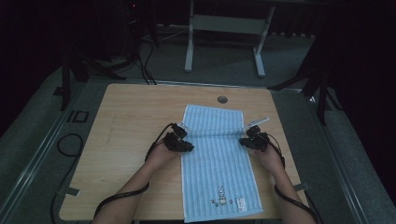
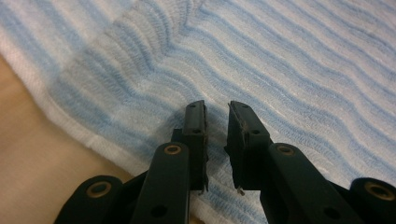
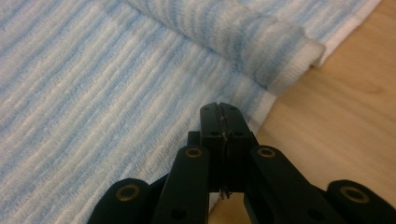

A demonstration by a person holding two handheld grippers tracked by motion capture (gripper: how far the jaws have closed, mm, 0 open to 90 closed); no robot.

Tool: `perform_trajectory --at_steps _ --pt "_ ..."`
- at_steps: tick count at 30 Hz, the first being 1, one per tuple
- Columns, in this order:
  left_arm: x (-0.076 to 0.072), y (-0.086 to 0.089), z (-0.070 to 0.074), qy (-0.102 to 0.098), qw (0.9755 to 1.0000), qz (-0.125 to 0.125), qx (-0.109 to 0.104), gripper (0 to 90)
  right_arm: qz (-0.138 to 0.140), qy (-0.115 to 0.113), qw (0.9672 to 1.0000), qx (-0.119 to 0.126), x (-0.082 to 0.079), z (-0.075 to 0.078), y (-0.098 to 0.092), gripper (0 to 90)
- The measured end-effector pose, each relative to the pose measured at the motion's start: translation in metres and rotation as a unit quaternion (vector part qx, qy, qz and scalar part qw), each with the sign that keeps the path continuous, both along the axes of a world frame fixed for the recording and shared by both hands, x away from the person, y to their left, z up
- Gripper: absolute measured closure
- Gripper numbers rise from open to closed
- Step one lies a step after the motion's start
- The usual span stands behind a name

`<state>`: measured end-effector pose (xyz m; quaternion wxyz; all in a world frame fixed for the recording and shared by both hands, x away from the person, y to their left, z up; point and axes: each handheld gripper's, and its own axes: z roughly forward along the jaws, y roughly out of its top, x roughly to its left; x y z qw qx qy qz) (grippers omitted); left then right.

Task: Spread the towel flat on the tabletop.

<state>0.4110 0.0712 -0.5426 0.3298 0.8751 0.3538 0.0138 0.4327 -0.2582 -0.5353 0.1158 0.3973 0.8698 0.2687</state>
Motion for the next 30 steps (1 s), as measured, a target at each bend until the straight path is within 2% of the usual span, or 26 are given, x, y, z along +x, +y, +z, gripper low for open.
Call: perform_trajectory --at_steps 3,4,8,15,21,23,25,28,29,30 --pt "0.007 -0.001 0.0 0.006 1.0 0.007 -0.001 76.5 -0.005 0.001 1.0 0.0 0.004 0.0 0.0 89.2" --pt "0.007 -0.001 0.001 0.006 1.0 0.005 -0.001 74.0 -0.008 -0.001 1.0 -0.003 0.004 0.0 0.001 88.5" --pt "-0.001 -0.001 0.001 0.0 1.0 -0.005 0.004 72.9 -0.007 -0.007 0.9999 -0.008 -0.002 0.0 0.001 87.7" --pt "-0.019 -0.002 0.002 0.002 0.9995 -0.031 0.01 71.6 0.006 -0.011 0.9999 -0.009 -0.031 0.0 -0.002 86.7" --pt "-0.028 -0.001 0.002 0.014 0.9988 -0.046 0.0 71.2 0.021 -0.007 0.9997 -0.011 -0.053 0.0 -0.008 85.8" --pt "-0.03 -0.001 0.003 0.007 0.999 -0.044 0.001 71.1 0.027 -0.002 0.9995 -0.016 -0.056 0.002 -0.009 85.7" --pt "-0.034 -0.001 0.007 0.003 0.9991 -0.041 -0.01 71.2 0.025 -0.006 0.9995 -0.018 -0.058 0.004 -0.009 85.1" --pt "-0.041 -0.001 0.012 -0.02 0.999 -0.034 -0.019 71.7 0.018 -0.017 0.9997 0.008 -0.061 0.011 -0.012 85.2" --pt "-0.043 -0.001 0.013 -0.029 0.999 -0.032 -0.015 72.0 0.014 -0.017 0.9996 0.019 -0.061 0.012 -0.011 85.2" --pt "-0.044 -0.001 0.011 -0.027 0.9991 -0.029 -0.015 72.0 0.016 -0.018 0.9994 0.024 -0.061 0.013 -0.011 85.3"
